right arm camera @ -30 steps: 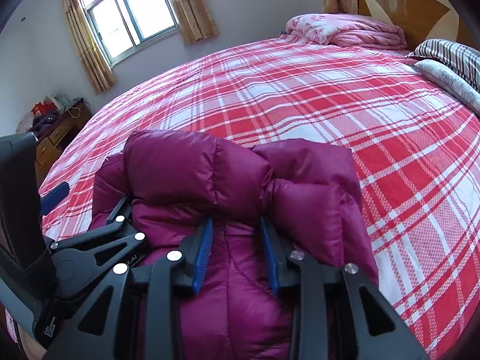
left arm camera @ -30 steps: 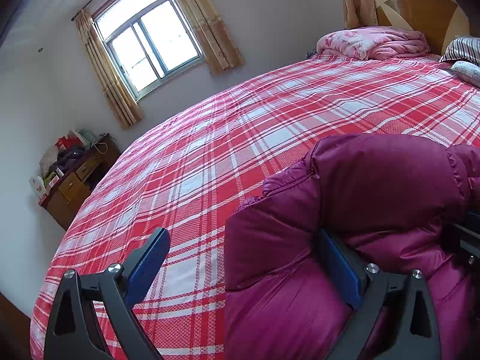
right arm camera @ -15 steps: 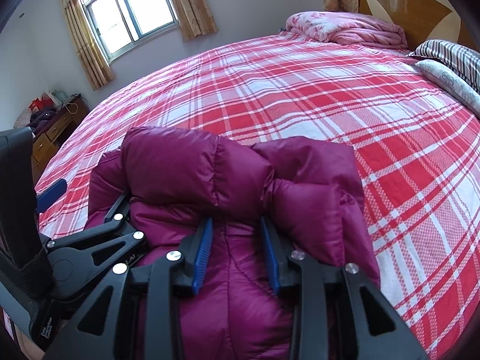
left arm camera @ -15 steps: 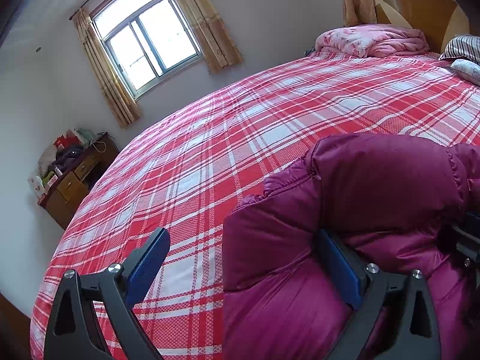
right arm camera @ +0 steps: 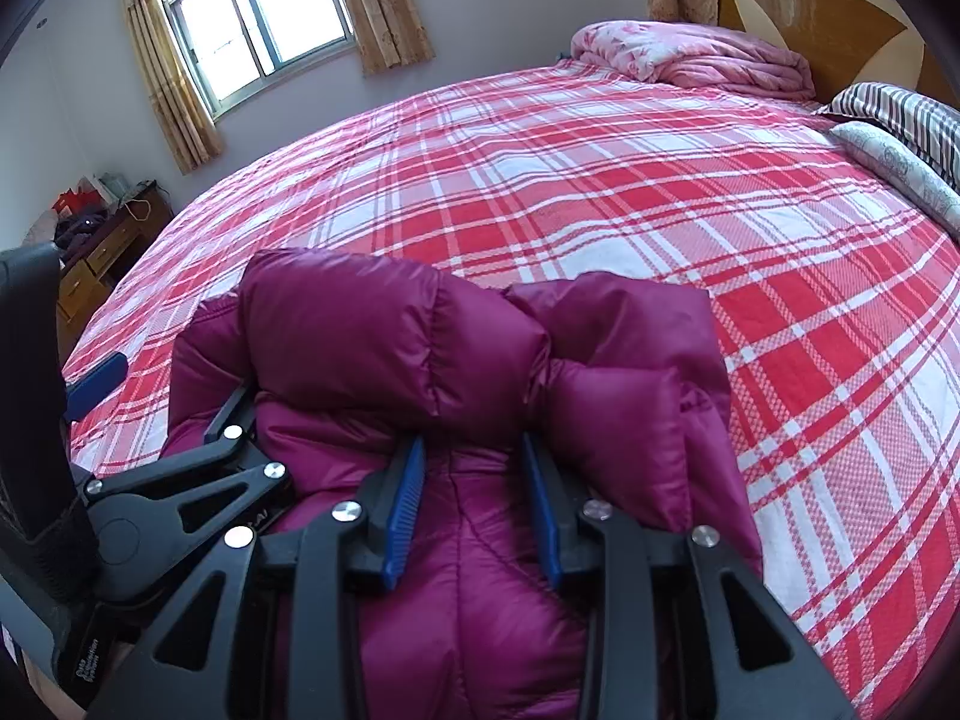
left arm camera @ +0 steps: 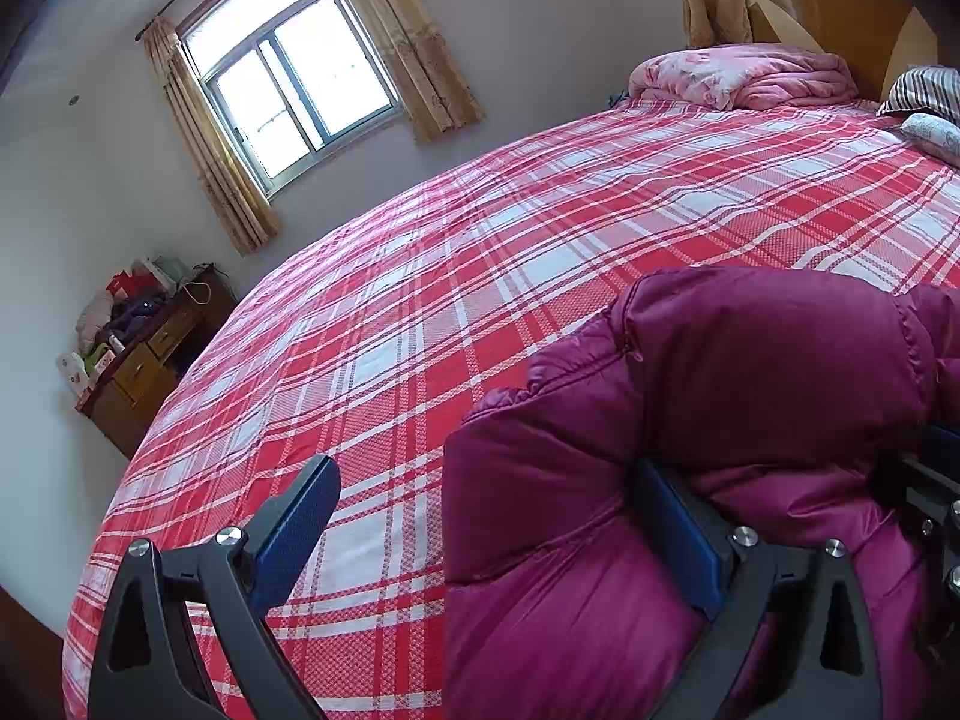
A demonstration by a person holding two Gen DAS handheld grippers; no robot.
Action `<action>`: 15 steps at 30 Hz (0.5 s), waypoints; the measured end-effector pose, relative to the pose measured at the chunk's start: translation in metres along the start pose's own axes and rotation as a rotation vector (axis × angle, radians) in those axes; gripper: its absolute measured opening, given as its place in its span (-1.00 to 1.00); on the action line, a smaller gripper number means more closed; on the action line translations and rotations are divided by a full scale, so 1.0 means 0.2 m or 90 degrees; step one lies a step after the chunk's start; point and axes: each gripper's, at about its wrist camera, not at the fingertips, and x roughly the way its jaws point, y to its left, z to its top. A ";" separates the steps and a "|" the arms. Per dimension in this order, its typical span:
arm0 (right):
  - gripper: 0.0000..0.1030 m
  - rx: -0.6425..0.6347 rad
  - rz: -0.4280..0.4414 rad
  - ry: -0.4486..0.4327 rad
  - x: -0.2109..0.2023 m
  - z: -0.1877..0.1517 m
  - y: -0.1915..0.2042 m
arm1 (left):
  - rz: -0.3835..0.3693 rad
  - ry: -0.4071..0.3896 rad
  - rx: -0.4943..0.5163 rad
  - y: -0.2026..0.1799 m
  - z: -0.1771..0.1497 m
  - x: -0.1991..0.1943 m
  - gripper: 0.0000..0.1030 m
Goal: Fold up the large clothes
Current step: 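Grasp the folded magenta jacket bundle with the right tool while the left tool grips it too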
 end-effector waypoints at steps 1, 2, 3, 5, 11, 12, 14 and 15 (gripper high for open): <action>-0.31 0.000 0.000 0.000 0.00 0.00 0.00 | 0.000 0.000 0.000 0.00 0.00 0.00 0.91; -0.31 -0.001 0.000 0.001 0.00 0.00 0.00 | 0.000 0.000 0.000 0.00 0.00 0.00 0.91; -0.31 -0.001 -0.001 0.001 0.00 0.00 0.00 | 0.000 0.000 0.000 0.00 0.00 0.00 0.91; -0.31 -0.002 -0.002 0.001 0.00 0.00 0.00 | 0.000 -0.001 0.000 0.00 0.00 0.00 0.91; -0.31 -0.002 -0.002 0.002 0.00 0.00 0.00 | -0.001 0.000 0.000 0.00 0.00 0.00 0.91; -0.31 -0.003 -0.003 0.003 0.00 0.00 0.00 | -0.006 0.002 -0.001 0.01 0.00 0.00 0.91; -0.23 -0.008 0.005 0.003 -0.01 0.00 0.00 | -0.036 0.010 -0.018 0.06 0.00 -0.02 0.91; -0.14 -0.013 0.025 0.003 -0.03 0.01 0.00 | -0.064 0.020 -0.044 0.11 -0.01 -0.04 0.91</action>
